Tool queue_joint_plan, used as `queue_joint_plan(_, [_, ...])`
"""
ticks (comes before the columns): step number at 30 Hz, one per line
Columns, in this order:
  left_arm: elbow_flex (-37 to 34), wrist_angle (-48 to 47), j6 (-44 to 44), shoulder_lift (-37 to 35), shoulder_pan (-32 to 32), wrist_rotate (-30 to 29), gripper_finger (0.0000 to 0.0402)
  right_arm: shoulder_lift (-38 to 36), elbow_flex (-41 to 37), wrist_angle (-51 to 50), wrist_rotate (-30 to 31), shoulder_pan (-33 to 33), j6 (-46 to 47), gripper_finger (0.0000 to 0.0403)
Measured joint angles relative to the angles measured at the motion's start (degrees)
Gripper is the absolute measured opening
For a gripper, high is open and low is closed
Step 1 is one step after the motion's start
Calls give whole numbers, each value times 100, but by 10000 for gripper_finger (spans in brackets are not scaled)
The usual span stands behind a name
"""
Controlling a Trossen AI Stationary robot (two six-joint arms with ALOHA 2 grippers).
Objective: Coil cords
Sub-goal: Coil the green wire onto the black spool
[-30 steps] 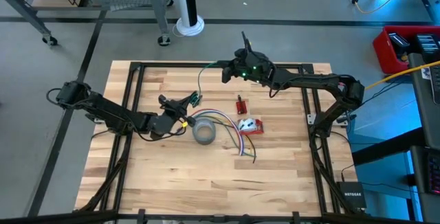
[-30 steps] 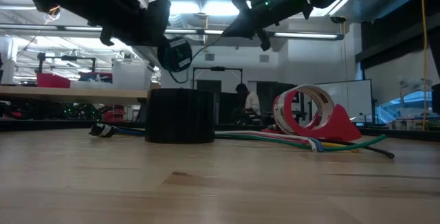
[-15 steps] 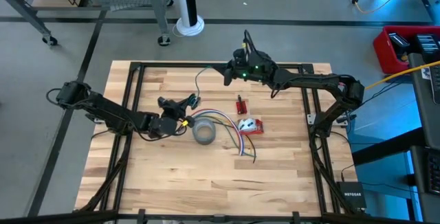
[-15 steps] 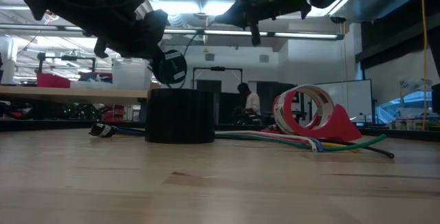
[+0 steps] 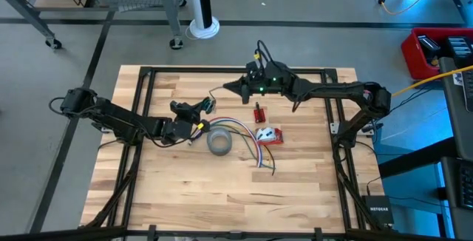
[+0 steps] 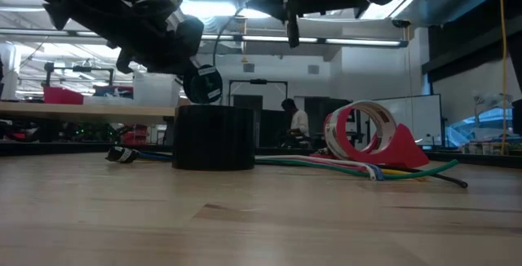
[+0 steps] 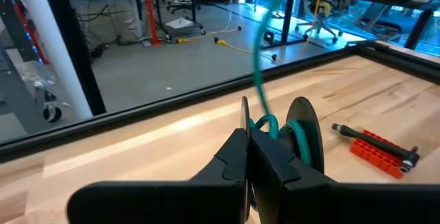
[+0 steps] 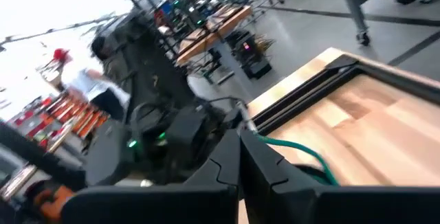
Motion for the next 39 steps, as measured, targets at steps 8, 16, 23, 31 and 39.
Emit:
queue_joint_plan(8, [0, -120, -44, 0, 65, 2, 0, 1, 0, 31, 3, 234, -219, 3])
queue_joint_plan(16, [0, -122, -192, 0, -38, 227, 0, 1, 0, -122, 268, 182, -359, 3])
queue_joint_plan(23, [0, 5, -188, 0, -118, -57, 0, 10, 0, -978, 876, 182, -521, 3])
queue_joint_plan(31, [0, 841, 575, 0, -191, -195, 0, 252, 0, -1220, 1251, 182, -705, 3])
queue_joint_plan(39, [0, 592, 334, 2, -410, -153, 0, 281, 0, -940, 1797, 113, -969, 3])
